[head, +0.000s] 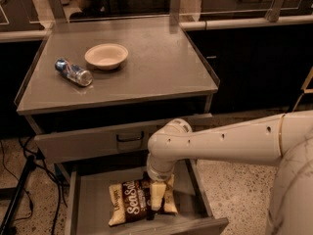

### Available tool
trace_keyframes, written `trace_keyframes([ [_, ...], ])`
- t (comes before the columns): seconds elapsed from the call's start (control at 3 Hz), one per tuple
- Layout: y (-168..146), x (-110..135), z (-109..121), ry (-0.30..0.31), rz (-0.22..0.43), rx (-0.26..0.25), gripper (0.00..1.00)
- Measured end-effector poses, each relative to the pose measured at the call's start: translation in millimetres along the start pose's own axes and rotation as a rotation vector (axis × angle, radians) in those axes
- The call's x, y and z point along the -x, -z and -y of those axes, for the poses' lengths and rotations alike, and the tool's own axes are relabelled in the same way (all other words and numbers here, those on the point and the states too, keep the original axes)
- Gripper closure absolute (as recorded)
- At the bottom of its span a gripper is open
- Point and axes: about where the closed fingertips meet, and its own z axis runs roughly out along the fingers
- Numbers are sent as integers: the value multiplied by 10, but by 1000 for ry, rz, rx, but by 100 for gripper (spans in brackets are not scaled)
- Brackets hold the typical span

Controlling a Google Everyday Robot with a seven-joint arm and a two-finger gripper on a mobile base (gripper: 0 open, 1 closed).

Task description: Pick brown chip bag from middle drawer and place on counter

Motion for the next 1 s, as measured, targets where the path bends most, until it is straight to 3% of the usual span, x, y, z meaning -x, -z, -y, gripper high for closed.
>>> trace_keyframes([
  [0.33, -6, 2, -15, 4, -1, 2, 0],
  [1.0, -422, 16, -43, 8, -29, 4, 0],
])
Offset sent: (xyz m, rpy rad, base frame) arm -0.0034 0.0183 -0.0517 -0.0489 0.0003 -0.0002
